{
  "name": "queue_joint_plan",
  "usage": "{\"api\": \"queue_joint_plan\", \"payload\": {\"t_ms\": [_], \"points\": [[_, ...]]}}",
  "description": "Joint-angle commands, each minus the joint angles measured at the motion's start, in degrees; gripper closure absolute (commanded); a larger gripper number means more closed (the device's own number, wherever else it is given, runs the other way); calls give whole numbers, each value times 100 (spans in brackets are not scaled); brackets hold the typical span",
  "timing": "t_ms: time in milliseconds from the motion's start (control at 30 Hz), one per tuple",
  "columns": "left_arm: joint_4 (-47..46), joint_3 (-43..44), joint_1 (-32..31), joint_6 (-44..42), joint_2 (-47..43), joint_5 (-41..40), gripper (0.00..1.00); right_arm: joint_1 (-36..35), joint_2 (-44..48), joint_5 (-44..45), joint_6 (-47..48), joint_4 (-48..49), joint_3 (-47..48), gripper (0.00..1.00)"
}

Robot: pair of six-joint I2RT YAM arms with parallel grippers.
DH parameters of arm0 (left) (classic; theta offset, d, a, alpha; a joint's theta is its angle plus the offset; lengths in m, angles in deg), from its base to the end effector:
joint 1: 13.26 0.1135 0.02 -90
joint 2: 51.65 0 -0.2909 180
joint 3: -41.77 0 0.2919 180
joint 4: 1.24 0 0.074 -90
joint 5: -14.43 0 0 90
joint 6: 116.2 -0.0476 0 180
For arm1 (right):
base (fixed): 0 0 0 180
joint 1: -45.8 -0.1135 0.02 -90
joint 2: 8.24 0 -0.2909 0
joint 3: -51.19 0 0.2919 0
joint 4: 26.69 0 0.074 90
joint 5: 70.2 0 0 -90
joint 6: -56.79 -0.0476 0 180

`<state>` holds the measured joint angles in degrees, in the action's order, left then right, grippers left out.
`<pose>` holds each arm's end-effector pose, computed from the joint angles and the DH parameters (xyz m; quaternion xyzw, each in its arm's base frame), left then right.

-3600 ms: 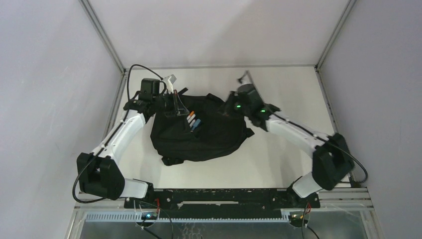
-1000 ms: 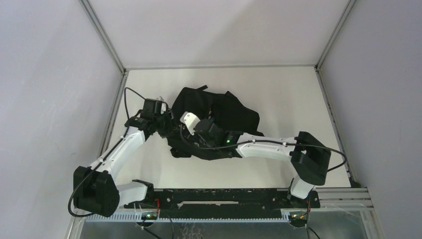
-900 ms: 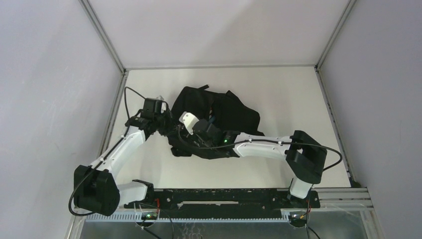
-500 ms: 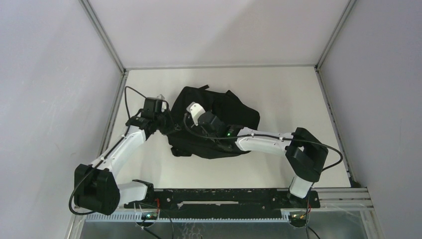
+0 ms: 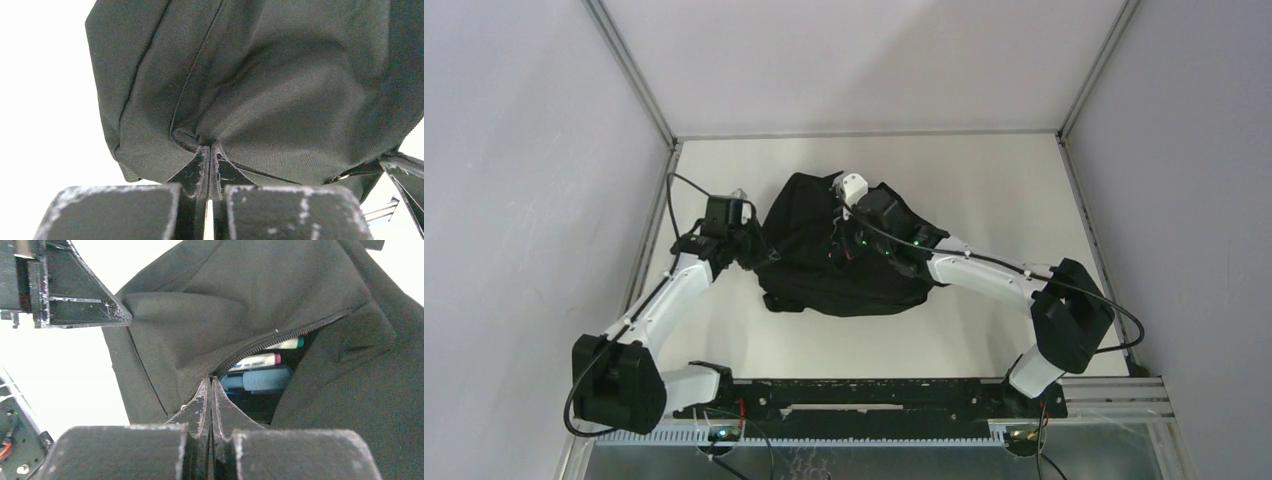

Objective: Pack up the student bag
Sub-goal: Zip the student bag at the center of the board.

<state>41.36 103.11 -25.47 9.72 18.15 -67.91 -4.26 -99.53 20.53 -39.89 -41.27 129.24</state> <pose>0.2767 -0.0664 0.2493 -0.1715 0.9252 -0.1931 0.2780 0.2690 0.3203 0.2807 -0.3134 0.7969 0.2406 0.4569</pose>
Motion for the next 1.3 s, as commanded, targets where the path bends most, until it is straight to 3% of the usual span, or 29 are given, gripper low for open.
{"api": "queue_joint_plan", "payload": {"t_ms": [0,167,233,400,533,700,967,1267], "points": [[38,114,98,-340,-347,-163,99,122,52,-434,-592,167,230,100],[-200,-48,-100,-702,-1147,119,48,292,-31,-585,-1232,219,230,100],[-416,-238,-317,-948,-1582,144,42,377,-82,-732,-1464,219,239,100],[-1012,-587,-1104,-1296,-2002,420,43,519,-196,-1056,-1855,219,228,100],[-927,-382,-1661,-1433,-1340,561,45,545,-182,-1046,-1957,204,228,100],[-1539,-495,-2167,-1333,-911,468,41,710,-155,-1157,-2160,40,233,100],[-1932,-369,-2279,-1595,-146,244,42,855,-179,-1405,-2233,57,230,100],[-2472,-606,-2321,-1445,183,96,60,978,-164,-1606,-2284,69,232,100]]}}
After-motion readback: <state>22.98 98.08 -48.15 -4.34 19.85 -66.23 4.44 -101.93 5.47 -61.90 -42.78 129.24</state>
